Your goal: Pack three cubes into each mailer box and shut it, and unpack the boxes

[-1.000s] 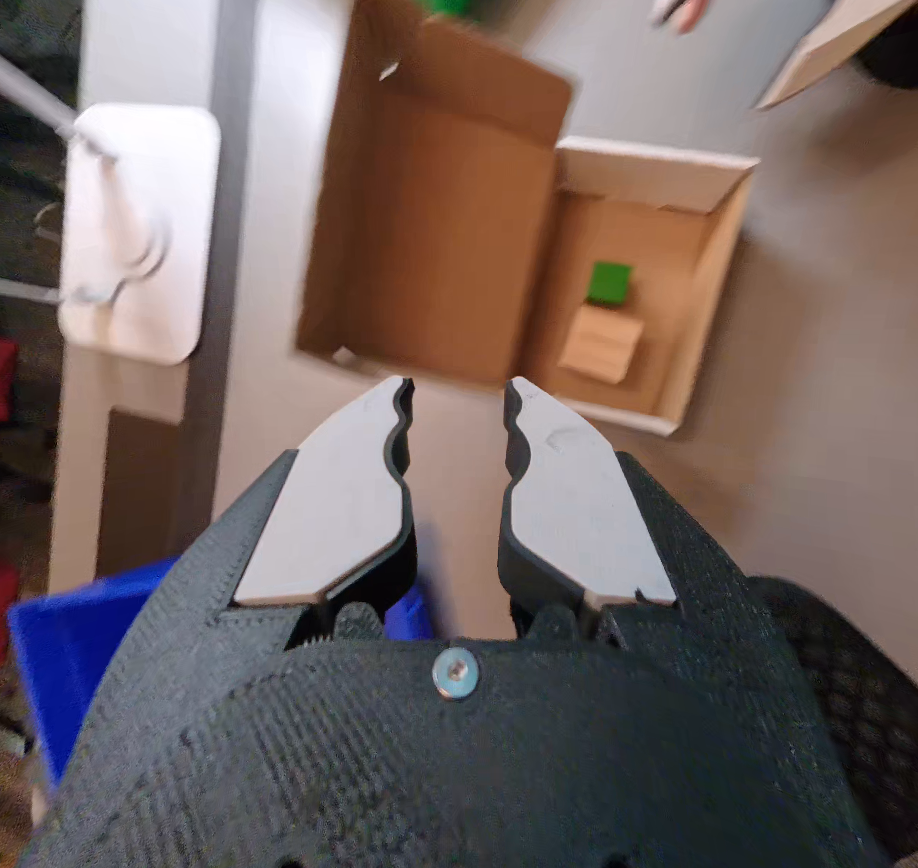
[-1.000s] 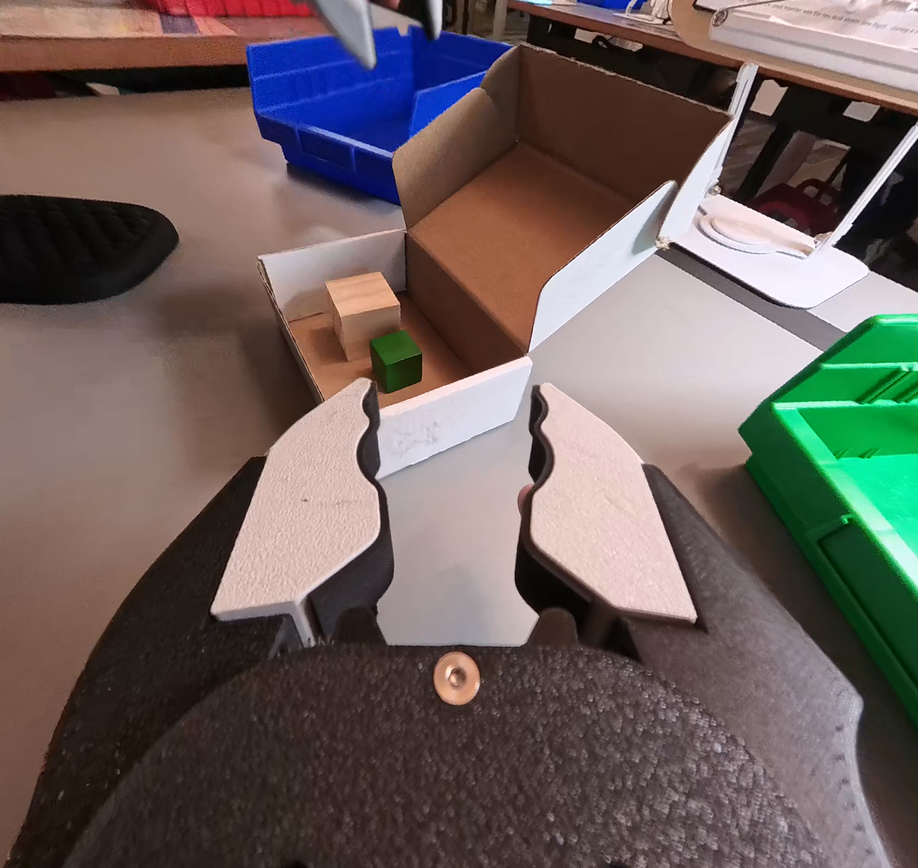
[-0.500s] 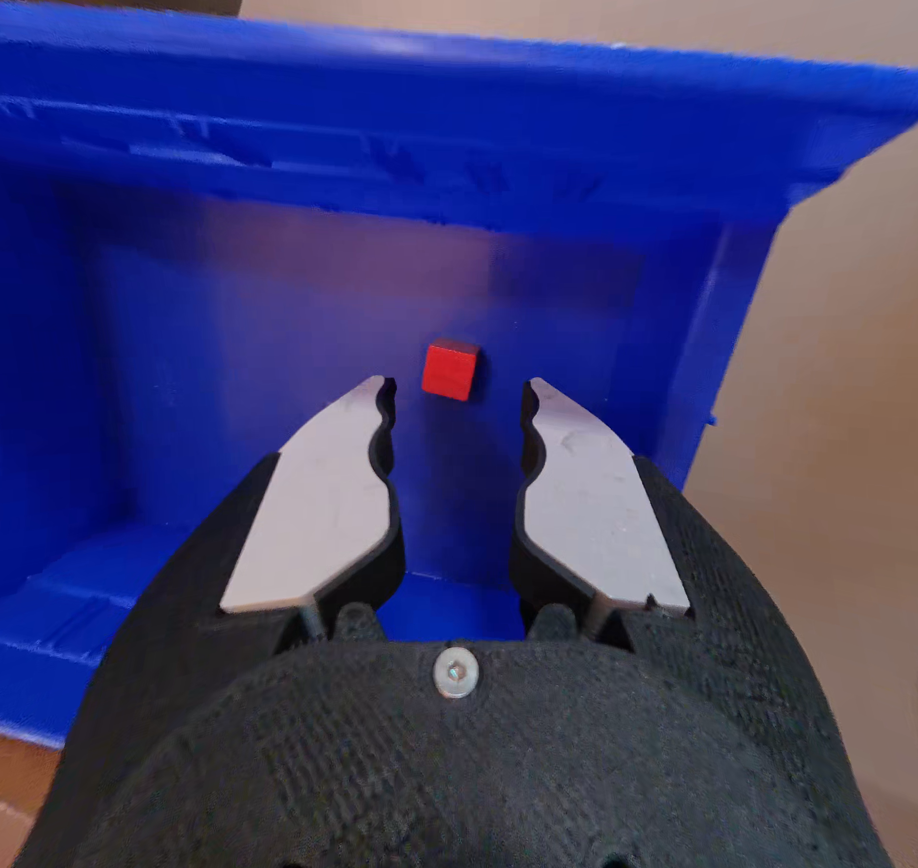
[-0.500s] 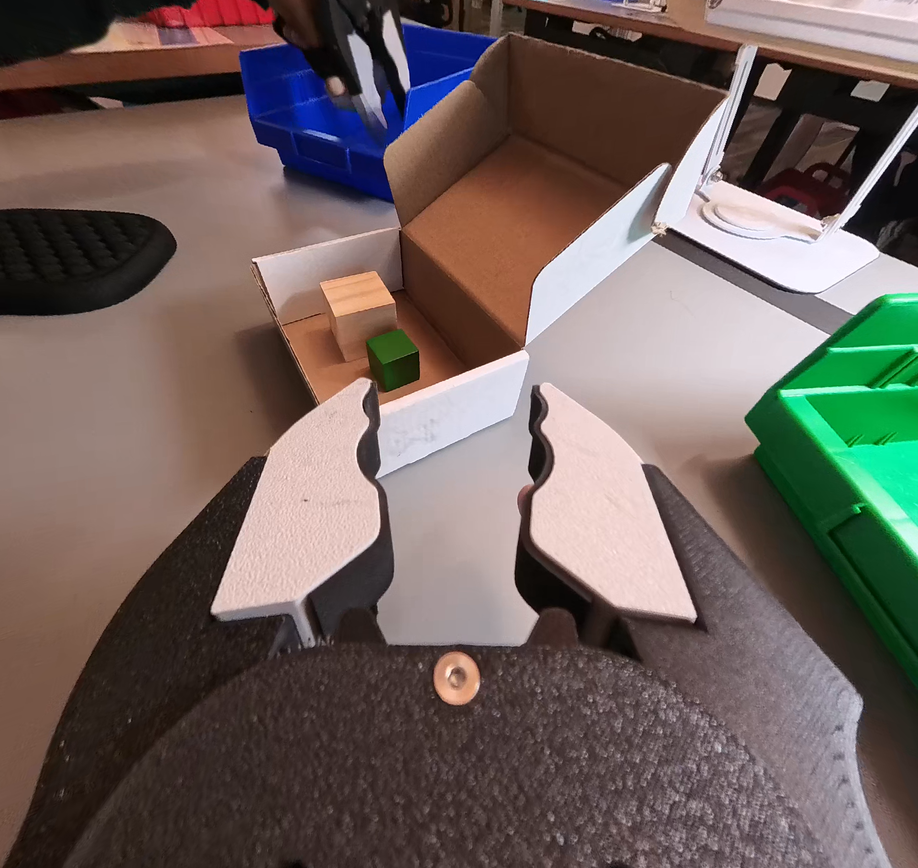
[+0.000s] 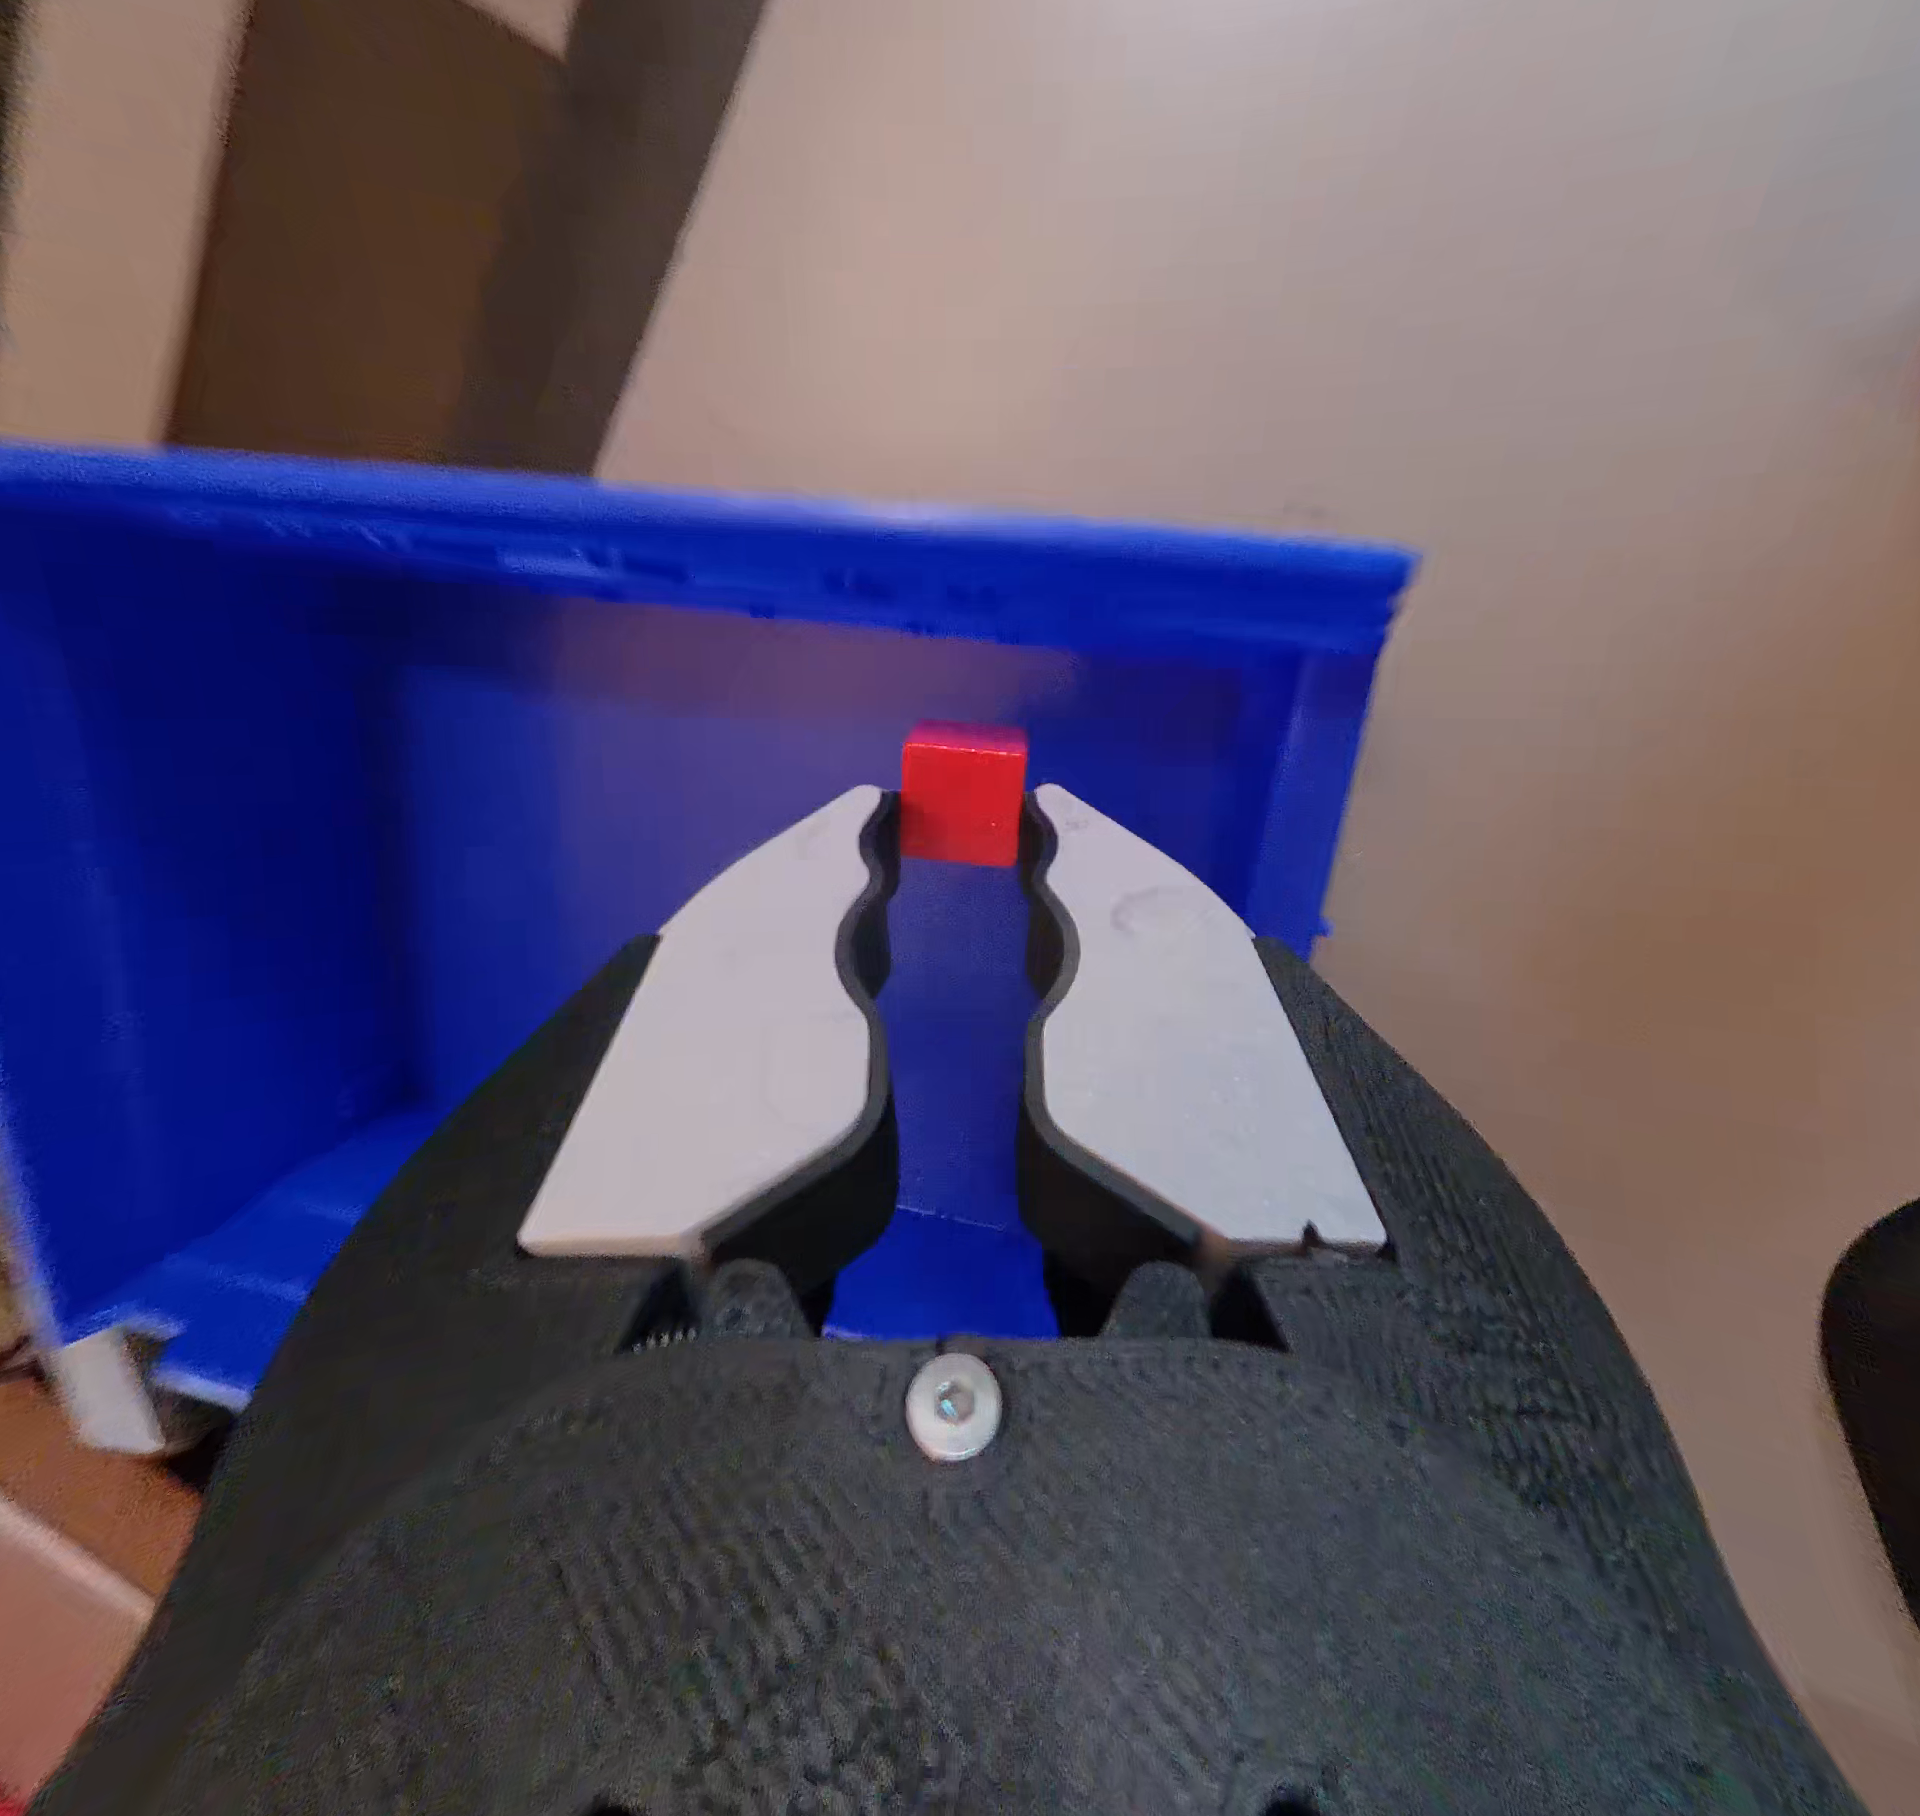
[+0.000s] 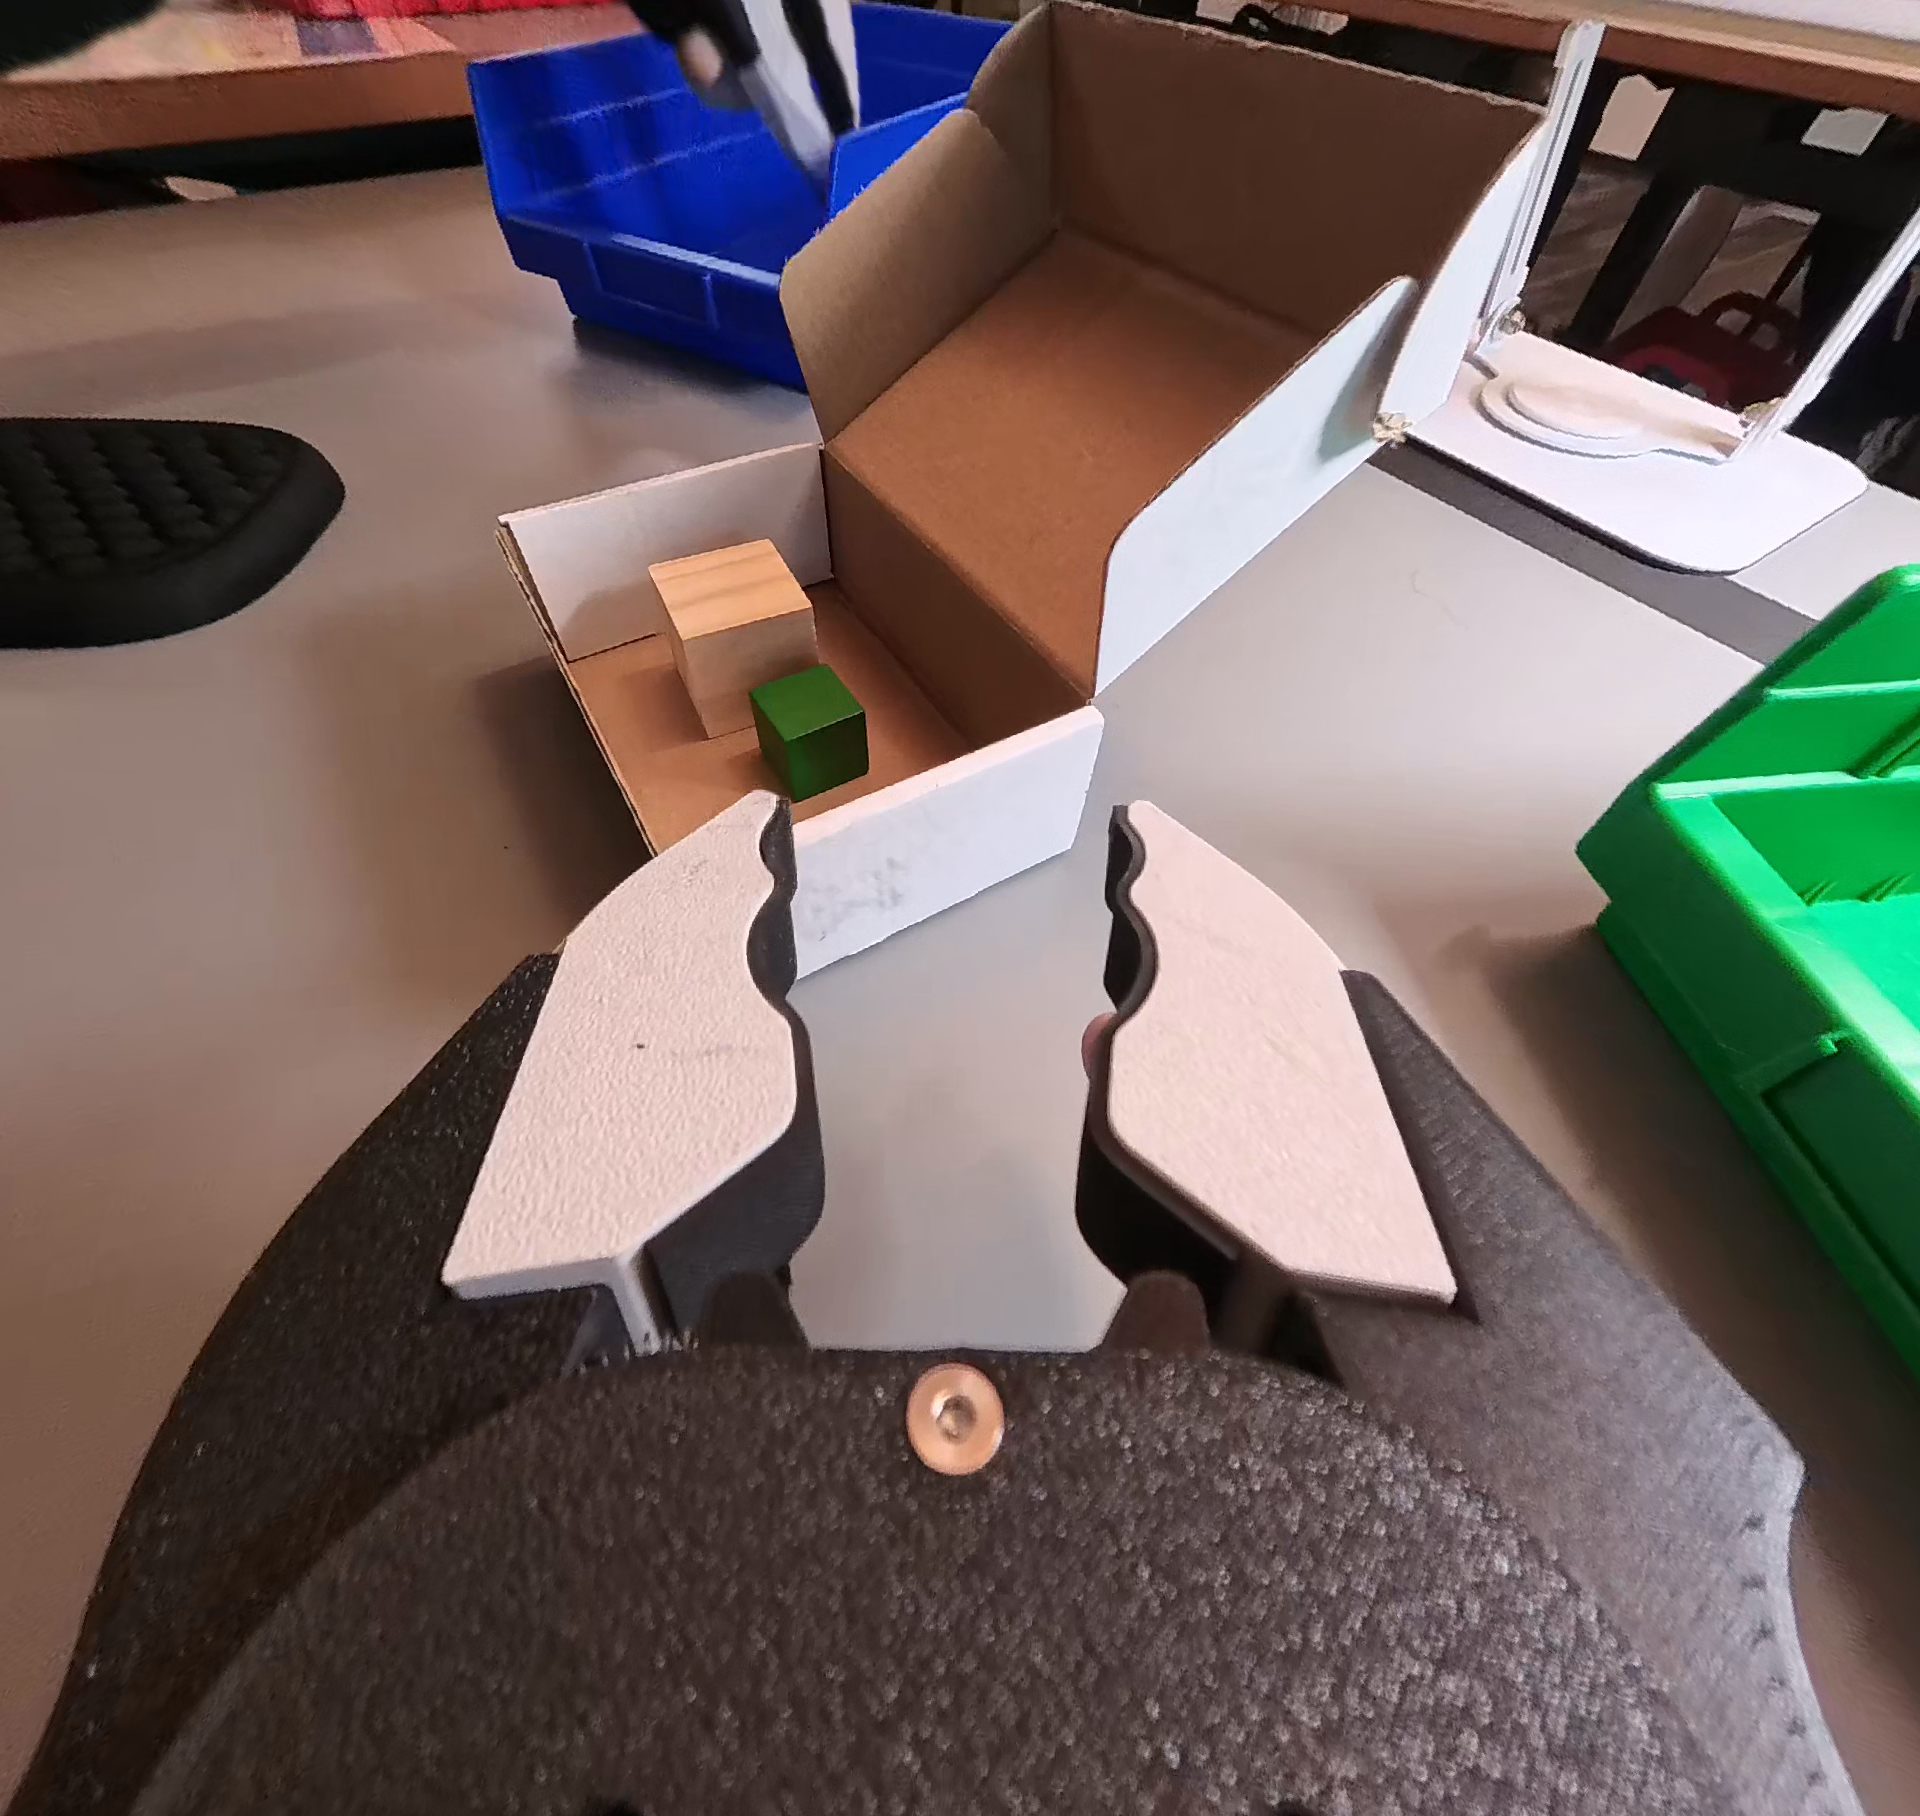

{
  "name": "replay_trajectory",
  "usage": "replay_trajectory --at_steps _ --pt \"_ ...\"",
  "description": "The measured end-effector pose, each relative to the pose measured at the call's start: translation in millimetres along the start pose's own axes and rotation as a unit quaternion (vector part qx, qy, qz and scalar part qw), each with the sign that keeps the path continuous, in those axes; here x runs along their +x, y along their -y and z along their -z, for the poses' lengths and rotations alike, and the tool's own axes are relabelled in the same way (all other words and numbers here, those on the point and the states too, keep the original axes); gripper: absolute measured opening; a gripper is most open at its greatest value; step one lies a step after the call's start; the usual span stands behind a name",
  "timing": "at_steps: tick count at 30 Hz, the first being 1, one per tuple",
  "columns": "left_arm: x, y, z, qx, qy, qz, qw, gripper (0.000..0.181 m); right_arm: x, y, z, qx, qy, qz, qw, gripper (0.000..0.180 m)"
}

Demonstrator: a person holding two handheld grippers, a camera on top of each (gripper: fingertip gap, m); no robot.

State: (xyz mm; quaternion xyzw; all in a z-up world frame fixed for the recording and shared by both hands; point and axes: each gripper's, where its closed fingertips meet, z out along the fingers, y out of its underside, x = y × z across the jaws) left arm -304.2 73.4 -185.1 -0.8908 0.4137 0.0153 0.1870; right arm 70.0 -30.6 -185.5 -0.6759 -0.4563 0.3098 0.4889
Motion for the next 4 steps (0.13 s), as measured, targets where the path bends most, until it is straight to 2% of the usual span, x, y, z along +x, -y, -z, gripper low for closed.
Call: replay_trajectory --at_steps 4 --pt "16 49 53 0.049 0.042 -0.036 0.997 0.022 -3 -1 -2 -0.005 0.002 0.007 1.0 0.058"
